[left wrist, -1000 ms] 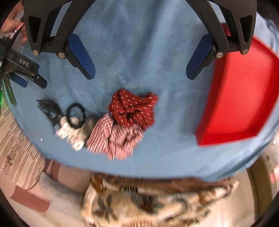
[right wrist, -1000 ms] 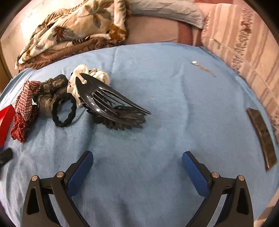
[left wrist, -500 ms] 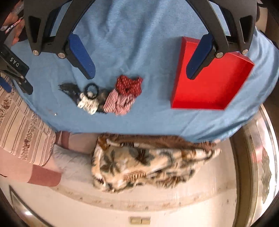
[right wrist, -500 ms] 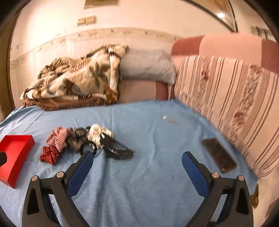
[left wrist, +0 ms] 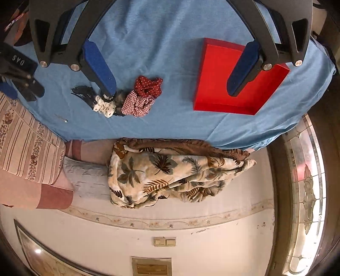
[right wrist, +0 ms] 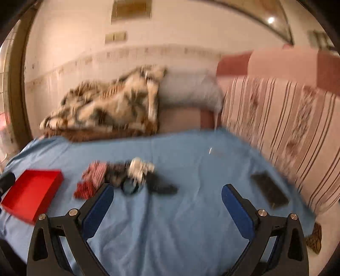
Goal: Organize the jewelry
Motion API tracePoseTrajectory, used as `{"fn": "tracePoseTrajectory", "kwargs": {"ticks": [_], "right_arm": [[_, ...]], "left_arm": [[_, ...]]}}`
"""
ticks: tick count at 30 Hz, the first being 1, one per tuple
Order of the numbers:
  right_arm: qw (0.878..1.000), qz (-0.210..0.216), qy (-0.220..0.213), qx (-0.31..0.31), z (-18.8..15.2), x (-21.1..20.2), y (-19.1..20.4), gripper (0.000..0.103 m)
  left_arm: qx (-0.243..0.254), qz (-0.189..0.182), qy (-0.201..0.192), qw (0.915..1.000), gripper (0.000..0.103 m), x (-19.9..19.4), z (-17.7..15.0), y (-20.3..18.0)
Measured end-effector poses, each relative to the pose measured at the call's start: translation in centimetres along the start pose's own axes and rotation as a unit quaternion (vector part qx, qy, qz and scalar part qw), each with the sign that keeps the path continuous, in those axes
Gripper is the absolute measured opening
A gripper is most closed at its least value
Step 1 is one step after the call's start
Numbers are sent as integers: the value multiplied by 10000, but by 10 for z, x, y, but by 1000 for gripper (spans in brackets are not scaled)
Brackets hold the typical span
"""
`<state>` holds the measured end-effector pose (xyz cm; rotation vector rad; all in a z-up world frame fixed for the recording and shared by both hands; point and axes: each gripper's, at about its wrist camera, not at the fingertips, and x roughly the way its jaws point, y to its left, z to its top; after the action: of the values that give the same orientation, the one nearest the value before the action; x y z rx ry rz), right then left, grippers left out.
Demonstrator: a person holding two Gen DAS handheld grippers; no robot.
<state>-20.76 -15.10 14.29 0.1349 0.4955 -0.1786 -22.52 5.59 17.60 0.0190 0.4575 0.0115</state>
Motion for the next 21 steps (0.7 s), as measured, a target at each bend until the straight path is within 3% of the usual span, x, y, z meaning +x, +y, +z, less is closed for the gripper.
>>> {"fn": "tracePoseTrajectory", "kwargs": {"ticks": [10,21], "right_arm": [[9994,-177,258,-157,-8,7,4,103],[9991,-236,361,-8,-17,12,-2,103]], "left_arm": [[-25,-57,252,9997,103,8,-7,3],[156,58,1079,9940,103,37,-26,2]]}}
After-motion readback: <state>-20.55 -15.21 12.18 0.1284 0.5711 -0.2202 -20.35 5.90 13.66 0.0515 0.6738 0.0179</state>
